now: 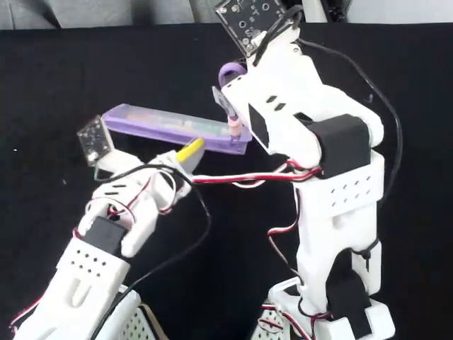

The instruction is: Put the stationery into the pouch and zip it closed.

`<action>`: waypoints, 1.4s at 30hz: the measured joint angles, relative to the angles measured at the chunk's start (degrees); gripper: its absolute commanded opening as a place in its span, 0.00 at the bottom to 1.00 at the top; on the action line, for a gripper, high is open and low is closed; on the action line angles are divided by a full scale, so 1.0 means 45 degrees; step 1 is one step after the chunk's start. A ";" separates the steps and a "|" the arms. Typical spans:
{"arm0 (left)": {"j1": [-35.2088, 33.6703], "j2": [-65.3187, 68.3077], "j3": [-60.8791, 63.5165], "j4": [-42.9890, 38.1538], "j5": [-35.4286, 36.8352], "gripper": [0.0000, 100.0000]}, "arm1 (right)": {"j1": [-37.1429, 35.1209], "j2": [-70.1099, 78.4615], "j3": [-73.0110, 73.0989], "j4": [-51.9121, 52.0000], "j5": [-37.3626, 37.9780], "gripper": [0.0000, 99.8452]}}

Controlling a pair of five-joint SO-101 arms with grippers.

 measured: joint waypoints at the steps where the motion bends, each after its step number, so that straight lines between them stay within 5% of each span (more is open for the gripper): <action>1: 0.0117 0.0059 0.0098 -0.0313 0.0020 0.23 | 0.0000 0.0000 -0.0059 0.0000 0.0000 0.01; 8: 0.0234 0.2579 -0.0039 -0.2442 0.0567 0.23 | -0.0020 0.0000 -0.0098 0.0000 -0.0039 0.01; 20: 0.0821 0.6349 -0.3341 -0.1172 0.1797 0.23 | -0.0020 0.0000 -0.0098 0.0000 -0.0039 0.01; 42: 0.1563 0.9690 -0.4650 -0.3009 0.2344 0.23 | -0.0020 0.0000 -0.0117 0.0000 -0.0039 0.01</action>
